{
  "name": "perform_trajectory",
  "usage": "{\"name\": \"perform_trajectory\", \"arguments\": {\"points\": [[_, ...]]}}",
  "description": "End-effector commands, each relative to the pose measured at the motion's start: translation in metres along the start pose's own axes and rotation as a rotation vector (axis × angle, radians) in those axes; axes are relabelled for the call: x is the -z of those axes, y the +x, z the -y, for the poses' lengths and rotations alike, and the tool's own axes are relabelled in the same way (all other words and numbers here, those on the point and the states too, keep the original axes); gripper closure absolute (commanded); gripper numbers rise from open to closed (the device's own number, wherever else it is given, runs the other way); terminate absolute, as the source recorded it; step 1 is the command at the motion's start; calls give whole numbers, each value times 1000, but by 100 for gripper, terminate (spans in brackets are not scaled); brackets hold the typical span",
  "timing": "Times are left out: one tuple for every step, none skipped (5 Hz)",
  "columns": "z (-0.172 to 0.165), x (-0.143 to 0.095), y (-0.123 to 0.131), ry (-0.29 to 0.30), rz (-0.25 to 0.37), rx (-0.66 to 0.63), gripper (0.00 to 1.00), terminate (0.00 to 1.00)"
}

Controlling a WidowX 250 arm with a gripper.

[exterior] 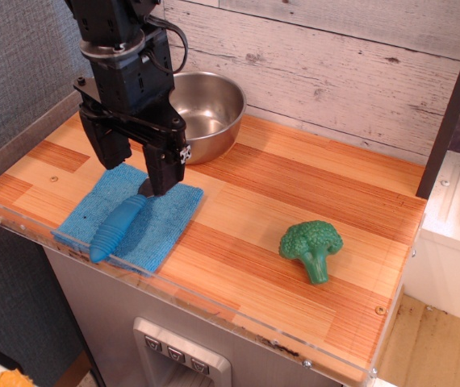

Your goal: Move broccoli to left of blue towel

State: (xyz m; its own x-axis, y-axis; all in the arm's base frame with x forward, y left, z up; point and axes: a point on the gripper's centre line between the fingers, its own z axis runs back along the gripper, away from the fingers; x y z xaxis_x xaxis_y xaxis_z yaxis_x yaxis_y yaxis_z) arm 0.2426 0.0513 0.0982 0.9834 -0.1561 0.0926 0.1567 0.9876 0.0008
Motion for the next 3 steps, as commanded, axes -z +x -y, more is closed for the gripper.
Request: {"name": "perform_trajectory", "arguments": {"points": [[0,0,0,0,0,0,0,0],[15,3,11,11,8,42,0,0],[52,8,30,-24,12,105,0,0]]}}
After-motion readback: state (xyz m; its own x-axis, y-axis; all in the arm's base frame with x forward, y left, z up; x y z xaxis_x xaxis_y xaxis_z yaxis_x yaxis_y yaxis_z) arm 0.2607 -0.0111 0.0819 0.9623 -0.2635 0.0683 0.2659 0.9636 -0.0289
